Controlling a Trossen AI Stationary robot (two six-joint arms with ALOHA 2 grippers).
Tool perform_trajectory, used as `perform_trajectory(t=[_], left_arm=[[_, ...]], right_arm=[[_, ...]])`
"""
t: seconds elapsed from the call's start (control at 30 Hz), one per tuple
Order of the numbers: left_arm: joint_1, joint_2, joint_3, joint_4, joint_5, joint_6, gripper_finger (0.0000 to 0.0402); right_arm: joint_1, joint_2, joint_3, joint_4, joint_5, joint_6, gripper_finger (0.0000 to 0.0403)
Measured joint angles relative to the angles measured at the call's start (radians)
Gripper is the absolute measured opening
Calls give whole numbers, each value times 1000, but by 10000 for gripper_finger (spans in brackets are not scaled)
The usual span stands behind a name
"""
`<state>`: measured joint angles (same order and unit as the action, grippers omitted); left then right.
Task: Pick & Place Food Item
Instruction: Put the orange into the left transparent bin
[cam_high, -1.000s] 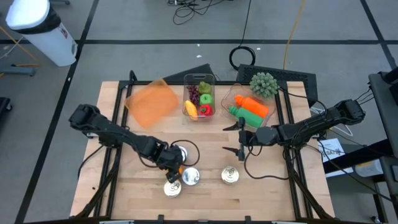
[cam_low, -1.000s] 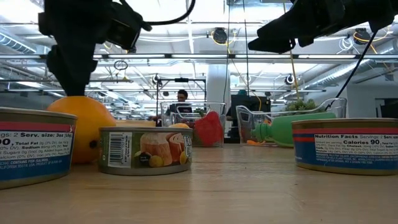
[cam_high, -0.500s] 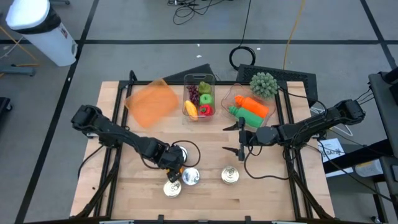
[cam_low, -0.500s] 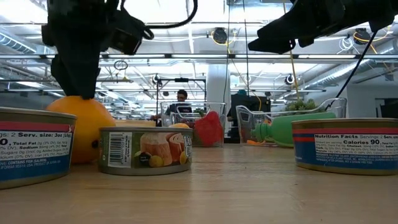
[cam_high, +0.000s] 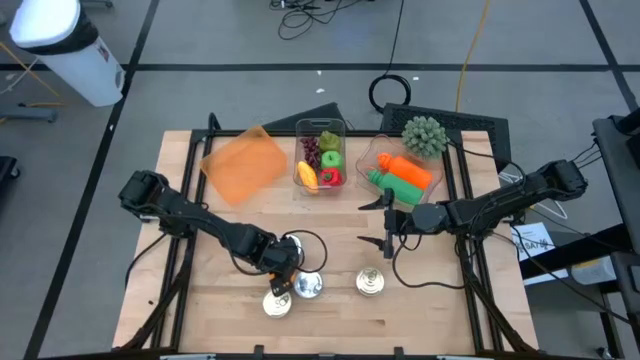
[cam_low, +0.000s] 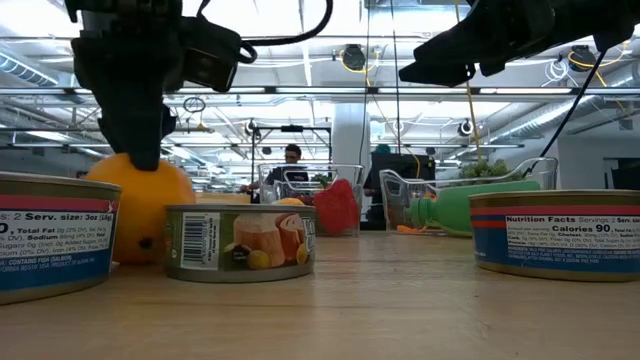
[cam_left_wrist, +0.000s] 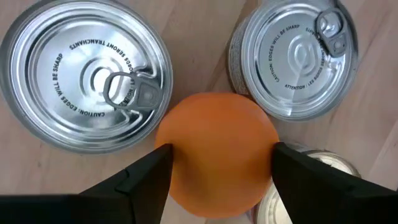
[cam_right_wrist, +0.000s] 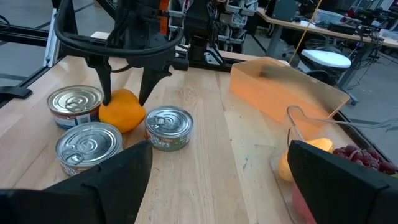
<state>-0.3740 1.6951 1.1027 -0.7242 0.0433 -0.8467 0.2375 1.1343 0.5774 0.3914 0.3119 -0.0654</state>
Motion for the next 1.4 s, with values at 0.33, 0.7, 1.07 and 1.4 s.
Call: perform_trajectory(t=[0.33, 0.7, 1.07, 1.4], left_arm=[[1, 1, -2, -30, 27, 23, 148], [12, -3, 1, -250, 19, -80, 141], [48, -47, -9, -379, -210, -64, 143], [120, -60, -3, -385, -308, -46, 222]], right_arm=[[0, 0, 0, 0, 0, -1, 357], [0, 0, 0, 0, 0, 0, 357], [0, 0, -1, 2, 0, 1, 357], [0, 0, -1, 9, 0, 0, 357]])
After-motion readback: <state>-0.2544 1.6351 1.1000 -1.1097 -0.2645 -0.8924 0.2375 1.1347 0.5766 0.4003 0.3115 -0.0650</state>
